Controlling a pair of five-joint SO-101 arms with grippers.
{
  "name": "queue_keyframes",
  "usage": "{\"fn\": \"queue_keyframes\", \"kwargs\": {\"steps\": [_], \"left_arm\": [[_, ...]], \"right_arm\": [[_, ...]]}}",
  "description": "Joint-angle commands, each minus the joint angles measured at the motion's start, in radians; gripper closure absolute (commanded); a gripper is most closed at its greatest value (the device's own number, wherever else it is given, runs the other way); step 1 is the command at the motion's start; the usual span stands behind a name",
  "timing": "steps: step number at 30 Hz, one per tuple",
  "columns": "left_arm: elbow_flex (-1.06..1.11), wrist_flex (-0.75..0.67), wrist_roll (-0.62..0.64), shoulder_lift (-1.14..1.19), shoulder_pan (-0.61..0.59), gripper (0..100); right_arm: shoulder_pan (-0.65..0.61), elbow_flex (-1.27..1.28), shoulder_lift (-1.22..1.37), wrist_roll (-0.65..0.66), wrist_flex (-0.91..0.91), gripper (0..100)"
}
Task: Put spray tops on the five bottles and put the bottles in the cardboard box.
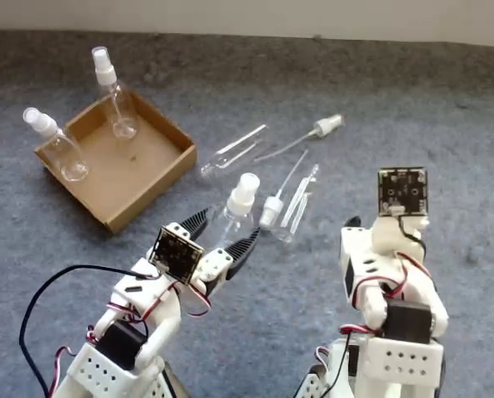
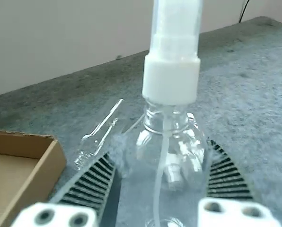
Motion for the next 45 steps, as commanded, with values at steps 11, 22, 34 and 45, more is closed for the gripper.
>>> {"fn": "queue_keyframes", "kwargs": {"steps": [11, 22, 34, 45], "left_arm": [[-0.084, -0.14, 0.097, -0.008, -0.148, 96], [-0.17, -0.135, 0.044, -0.005, -0.147, 96], [-0.254, -0.046, -0.064, -0.004, -0.15, 96], [-0.49, 0.026, -0.063, 0.277, -0.145, 96]], "right_arm": [[-0.194, 0.183, -0.008, 0.006, -0.125, 96.7], [-0.278, 0.248, -0.01, 0.006, -0.315, 97.2], [-0.383, 0.406, -0.008, 0.006, -0.628, 97.2], [-0.493, 0.578, -0.008, 0.006, -0.878, 97.2]]}}
